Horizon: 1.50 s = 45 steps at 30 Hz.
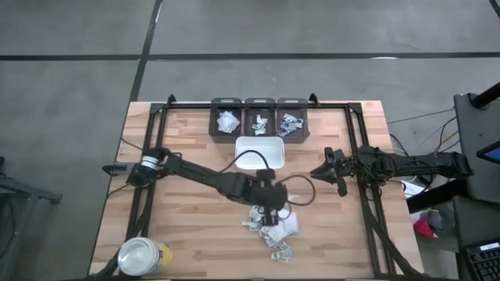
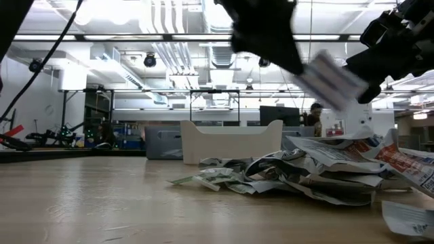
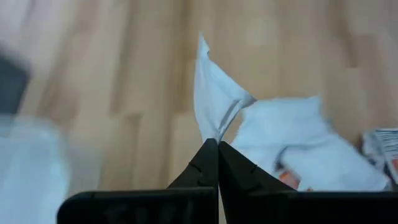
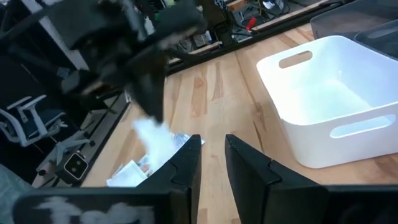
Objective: Pick & Place First Aid Supplies
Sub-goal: Put the white fingertip band aid into the left black bin
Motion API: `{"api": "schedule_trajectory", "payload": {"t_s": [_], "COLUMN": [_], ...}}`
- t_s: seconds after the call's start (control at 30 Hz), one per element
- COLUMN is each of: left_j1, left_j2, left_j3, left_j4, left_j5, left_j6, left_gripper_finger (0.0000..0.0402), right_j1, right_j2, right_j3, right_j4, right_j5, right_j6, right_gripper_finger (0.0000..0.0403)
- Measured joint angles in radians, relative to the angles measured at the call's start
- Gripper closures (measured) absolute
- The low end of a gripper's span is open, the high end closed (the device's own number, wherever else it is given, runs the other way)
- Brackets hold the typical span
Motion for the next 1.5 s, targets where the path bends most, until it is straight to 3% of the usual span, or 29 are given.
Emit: {"api": "schedule_trajectory", "payload": {"t_s": [0.3, 0.5, 0.8, 1.03, 1.5], "left_j1": [0.03, 0.082, 0.219, 0.385, 0.671], "left_j2": [-0.148, -0.27, -0.413, -0.445, -0.449], "left_j3": [-0.002, -0.004, -0.006, -0.007, -0.008], "left_j4": [-0.288, -0.37, -0.436, -0.442, -0.342], "left_j5": [-0.171, -0.277, -0.401, -0.427, -0.276], "left_j6": [-0.383, -0.489, -0.474, -0.408, -0.243], "left_gripper_finger": [0.0401, 0.0401, 0.0401, 0.0401, 0.0402], "right_j1": [0.0, 0.0, 0.0, 0.0, 0.0], "right_j2": [0.0, 0.0, 0.0, 0.0, 0.0], "right_j3": [0.0, 0.0, 0.0, 0.0, 0.0], "right_j4": [-0.001, -0.001, -0.001, -0.001, -0.001], "right_j5": [0.0, 0.001, 0.001, 0.001, 0.001], "right_j6": [-0.011, -0.015, -0.014, -0.014, -0.014], "right_gripper_finger": [0.0316, 0.0312, 0.0324, 0.033, 0.0314]}}
